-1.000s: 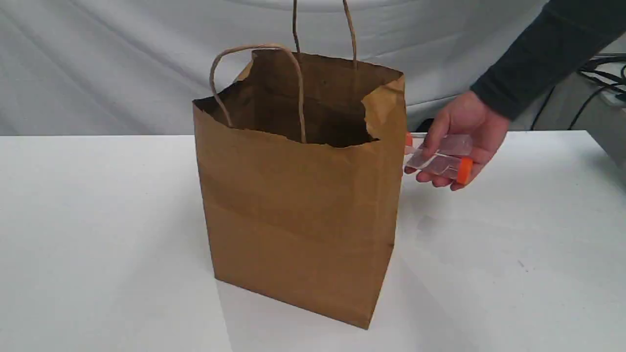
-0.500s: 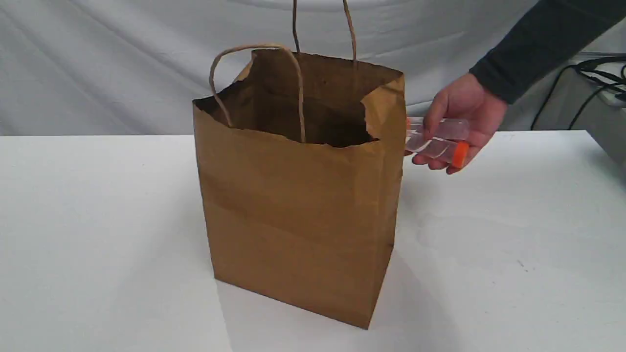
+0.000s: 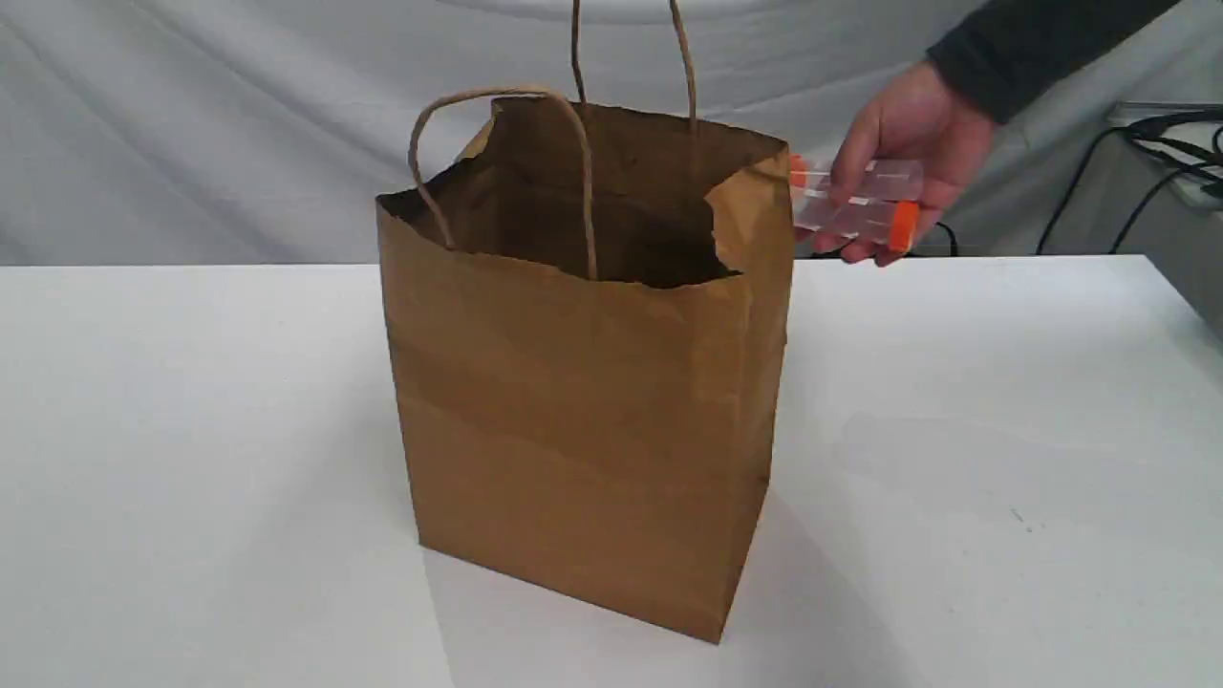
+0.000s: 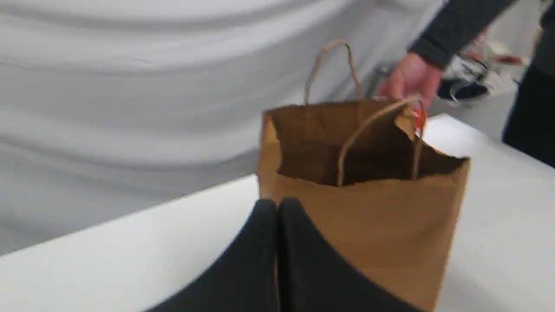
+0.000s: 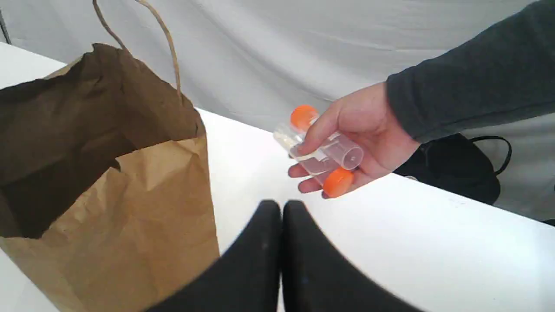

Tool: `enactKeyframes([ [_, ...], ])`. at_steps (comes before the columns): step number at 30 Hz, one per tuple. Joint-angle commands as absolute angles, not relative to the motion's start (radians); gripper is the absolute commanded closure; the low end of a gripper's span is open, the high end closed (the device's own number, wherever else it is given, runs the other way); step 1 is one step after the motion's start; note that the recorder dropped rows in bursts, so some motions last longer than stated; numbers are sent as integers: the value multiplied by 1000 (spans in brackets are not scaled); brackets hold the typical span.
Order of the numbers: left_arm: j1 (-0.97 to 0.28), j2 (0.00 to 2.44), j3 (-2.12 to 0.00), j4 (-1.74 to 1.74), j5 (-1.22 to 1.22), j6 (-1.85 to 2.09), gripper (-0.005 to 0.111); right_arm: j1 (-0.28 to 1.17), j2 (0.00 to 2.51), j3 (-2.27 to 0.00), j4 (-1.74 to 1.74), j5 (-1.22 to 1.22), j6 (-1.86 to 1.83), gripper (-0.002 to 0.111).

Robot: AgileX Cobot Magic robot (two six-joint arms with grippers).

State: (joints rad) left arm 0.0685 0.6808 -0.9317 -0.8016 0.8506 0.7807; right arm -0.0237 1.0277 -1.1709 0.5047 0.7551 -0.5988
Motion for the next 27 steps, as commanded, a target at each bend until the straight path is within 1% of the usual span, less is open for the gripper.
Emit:
enactKeyframes([
  [1, 71, 843, -1051, -835, 995, 822, 107, -19, 1027, -1177, 499, 794, -602, 108],
  [4, 71, 980, -1169, -856, 1158, 889, 107, -19, 1027, -1177, 497, 815, -602, 108],
  [6, 71, 1053, -1218, -912, 1221, 976, 107, -19, 1027, -1177, 497, 816, -599, 108],
  [9, 71, 1151, -1270, -1030, 1221, 1095, 105, -19, 1027, -1177, 497, 816, -599, 108],
  [12, 71, 1224, -1295, -1059, 1221, 1161, 100, -19, 1027, -1177, 497, 816, -599, 108],
  [15, 71, 1283, -1299, -1070, 1221, 1161, 87, -19, 1027, -1177, 497, 816, -599, 108],
  [19, 37, 1356, -1299, -1089, 1221, 1158, 61, -19, 1027, -1177, 497, 816, -599, 108],
  [21, -15, 1386, -1299, -1089, 1191, 1153, 47, -19, 1027, -1177, 498, 816, -599, 108],
  [22, -48, 1396, -1299, -1087, 1148, 1153, 43, -19, 1027, -1177, 498, 816, -599, 108],
  [23, -83, 1409, -1299, -1080, 1109, 1169, 42, -19, 1027, -1177, 498, 816, -602, 108],
  [27, -186, 1433, -1318, -1010, 1029, 1235, 43, -19, 1027, -1177, 498, 816, -602, 108],
])
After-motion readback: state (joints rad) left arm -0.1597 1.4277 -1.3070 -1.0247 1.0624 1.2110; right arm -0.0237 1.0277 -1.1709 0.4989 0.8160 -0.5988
